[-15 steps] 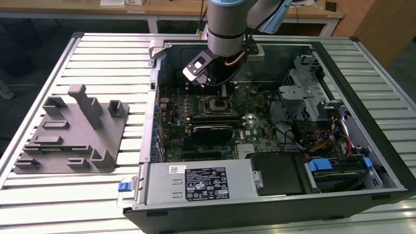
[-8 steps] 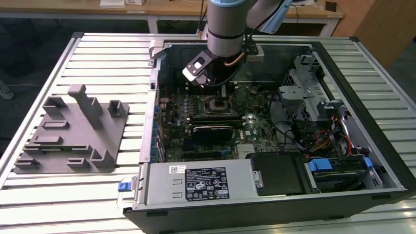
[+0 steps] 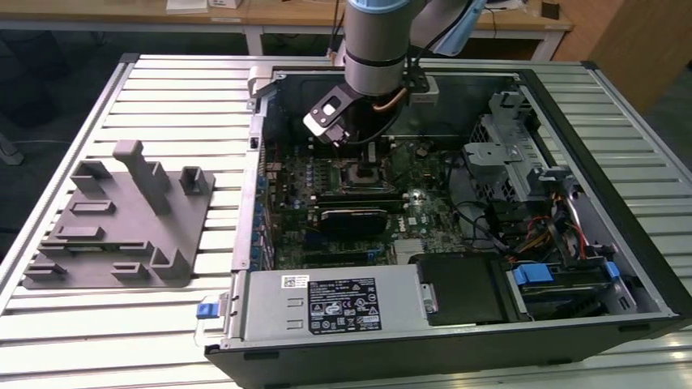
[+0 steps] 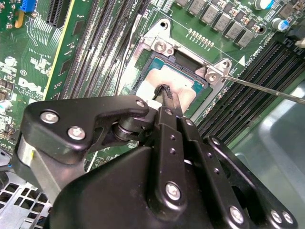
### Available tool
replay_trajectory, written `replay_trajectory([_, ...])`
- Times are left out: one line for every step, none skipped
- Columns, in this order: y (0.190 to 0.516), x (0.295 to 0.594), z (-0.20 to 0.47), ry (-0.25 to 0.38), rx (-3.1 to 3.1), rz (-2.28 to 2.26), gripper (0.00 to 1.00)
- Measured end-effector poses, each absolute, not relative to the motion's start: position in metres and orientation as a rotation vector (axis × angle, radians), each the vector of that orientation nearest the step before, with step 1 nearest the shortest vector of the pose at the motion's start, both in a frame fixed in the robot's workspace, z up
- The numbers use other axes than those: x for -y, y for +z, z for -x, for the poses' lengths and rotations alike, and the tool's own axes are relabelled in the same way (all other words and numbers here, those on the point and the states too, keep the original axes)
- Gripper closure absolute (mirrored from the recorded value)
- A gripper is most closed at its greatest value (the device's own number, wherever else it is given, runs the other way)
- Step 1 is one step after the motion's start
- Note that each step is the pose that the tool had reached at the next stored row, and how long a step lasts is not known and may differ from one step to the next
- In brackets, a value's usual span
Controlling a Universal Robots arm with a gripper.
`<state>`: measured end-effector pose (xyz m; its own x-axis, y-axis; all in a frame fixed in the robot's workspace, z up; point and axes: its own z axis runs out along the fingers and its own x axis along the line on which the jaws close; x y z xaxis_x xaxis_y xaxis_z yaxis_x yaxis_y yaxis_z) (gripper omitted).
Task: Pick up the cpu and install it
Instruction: 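Place the cpu into insertion slot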
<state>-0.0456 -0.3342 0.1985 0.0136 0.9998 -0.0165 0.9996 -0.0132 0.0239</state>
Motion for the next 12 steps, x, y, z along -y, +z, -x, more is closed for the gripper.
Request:
replay_trajectory([0.1984, 0.3342, 0.0456, 0.008, -2.186, -2.216, 0.89])
replay_trajectory([0.1984, 0.3342, 0.0456, 0.008, -2.186, -2.216, 0.89])
replay_trajectory([0.1983, 0.3342, 0.0455, 0.008, -2.186, -2.216, 0.89])
replay_trajectory([0.1983, 0.3342, 0.0455, 0.008, -2.186, -2.216, 0.89])
replay_trajectory([0.1982, 0.3342, 0.0455, 0.008, -2.186, -2.216, 0.89])
replay_trajectory([0.1983, 0.3341, 0.0455, 0.008, -2.186, -2.216, 0.89])
replay_trajectory([0.1986, 0.3341, 0.0455, 0.009, -2.186, -2.216, 0.89])
replay_trajectory([0.1992, 0.3340, 0.0454, 0.010, -2.187, -2.216, 0.89])
replay_trajectory([0.2005, 0.3340, 0.0454, 0.010, -2.187, -2.216, 0.89])
replay_trajectory([0.2023, 0.3341, 0.0455, 0.008, -2.186, -2.216, 0.89])
replay_trajectory([0.2041, 0.3341, 0.0455, 0.009, -2.186, -2.216, 0.89])
replay_trajectory([0.2061, 0.3341, 0.0455, 0.009, -2.186, -2.216, 0.89])
